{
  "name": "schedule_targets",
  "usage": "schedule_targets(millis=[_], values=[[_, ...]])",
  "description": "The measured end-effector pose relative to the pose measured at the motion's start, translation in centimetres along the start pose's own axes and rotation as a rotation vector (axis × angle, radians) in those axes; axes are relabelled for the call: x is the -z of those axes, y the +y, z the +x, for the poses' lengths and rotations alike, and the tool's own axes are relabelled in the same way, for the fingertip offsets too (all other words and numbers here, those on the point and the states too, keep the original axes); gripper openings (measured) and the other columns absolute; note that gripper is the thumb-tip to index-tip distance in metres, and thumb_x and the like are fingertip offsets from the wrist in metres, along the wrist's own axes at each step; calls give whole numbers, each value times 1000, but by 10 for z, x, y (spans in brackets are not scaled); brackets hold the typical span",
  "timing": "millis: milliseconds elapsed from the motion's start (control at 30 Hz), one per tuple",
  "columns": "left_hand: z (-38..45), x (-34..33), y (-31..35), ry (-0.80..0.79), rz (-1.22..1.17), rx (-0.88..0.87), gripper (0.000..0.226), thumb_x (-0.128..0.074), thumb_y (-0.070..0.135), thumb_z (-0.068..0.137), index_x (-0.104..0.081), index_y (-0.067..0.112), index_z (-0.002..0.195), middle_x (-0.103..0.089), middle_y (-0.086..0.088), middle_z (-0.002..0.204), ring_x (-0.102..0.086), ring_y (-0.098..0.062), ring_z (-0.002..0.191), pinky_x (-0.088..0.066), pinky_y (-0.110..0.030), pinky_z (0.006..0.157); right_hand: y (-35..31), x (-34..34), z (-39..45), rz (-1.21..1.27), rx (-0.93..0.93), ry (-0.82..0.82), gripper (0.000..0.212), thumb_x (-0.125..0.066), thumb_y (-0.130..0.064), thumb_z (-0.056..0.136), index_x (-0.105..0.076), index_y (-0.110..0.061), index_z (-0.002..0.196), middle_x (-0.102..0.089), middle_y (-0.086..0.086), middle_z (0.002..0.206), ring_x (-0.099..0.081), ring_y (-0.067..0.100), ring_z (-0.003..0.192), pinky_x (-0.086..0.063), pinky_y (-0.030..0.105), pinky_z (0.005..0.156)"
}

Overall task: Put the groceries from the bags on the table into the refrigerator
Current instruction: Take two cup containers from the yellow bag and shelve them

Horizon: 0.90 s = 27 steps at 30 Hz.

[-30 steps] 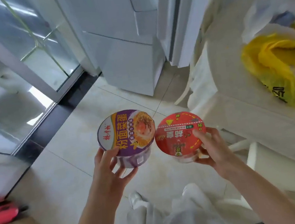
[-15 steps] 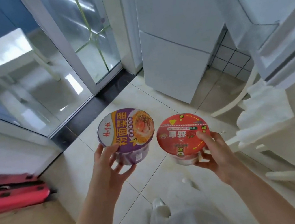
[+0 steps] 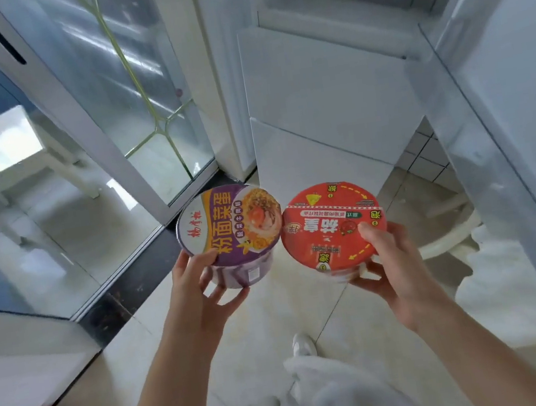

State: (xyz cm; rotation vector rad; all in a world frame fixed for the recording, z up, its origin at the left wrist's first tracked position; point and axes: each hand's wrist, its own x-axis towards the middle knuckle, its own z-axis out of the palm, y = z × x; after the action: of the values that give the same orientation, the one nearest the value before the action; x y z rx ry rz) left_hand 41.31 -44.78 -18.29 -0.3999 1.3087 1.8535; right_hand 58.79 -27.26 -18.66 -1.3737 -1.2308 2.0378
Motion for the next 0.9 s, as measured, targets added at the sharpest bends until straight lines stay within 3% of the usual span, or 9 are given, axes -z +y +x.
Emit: schedule_targets(millis=[67, 333, 467, 633, 733, 900], values=[[23, -20, 18, -17, -8, -6, 66, -71, 21, 64, -56, 27, 128, -60, -8, 120, -62, -29, 108, -52, -55, 90, -24, -9, 23, 7, 12, -5, 50, -65, -40, 84, -42, -28, 127, -58, 5, 120, -62, 26, 106, -57, 41, 78], [107, -81, 78, -119, -24, 19, 70, -73, 21, 66, -53, 25, 133, -55, -9, 122, -60, -27, 106, -51, -58, 88, -87, -43, 88, 81, 42, 32, 52, -66, -43, 82, -45, -27, 127, -61, 4, 118, -64, 24, 104, -56, 38, 74], [150, -107, 112, -193, -4, 60, 63, -74, 22, 65, -56, 22, 126, -56, -10, 120, -59, -29, 110, -51, -57, 89, -114, -66, 116, 156, 78, 85, 63, -68, -45, 69, -47, -26, 125, -63, 4, 114, -66, 23, 100, -56, 39, 72], [205, -147, 169, -330, 76, 43, 45, -68, 23, 69, -59, 23, 113, -61, -9, 109, -60, -28, 105, -50, -53, 93, -148, -103, 148, 254, 158, 171, 67, -72, -43, 68, -47, -26, 127, -62, 4, 114, -65, 25, 100, -55, 35, 67], [228, -173, 208, -416, 173, 7, 47, -66, 25, 66, -56, 24, 113, -63, -7, 104, -63, -27, 100, -49, -52, 95, -164, -126, 164, 302, 179, 228, 70, -80, -41, 66, -48, -26, 127, -61, 6, 116, -63, 28, 105, -56, 37, 68], [258, -209, 260, -539, 269, -20, 56, -73, 26, 58, -57, 22, 111, -61, -6, 102, -61, -23, 94, -51, -47, 90, -186, -157, 185, 417, 240, 294, 65, -70, -39, 66, -50, -23, 125, -62, 7, 117, -63, 29, 106, -56, 43, 75]])
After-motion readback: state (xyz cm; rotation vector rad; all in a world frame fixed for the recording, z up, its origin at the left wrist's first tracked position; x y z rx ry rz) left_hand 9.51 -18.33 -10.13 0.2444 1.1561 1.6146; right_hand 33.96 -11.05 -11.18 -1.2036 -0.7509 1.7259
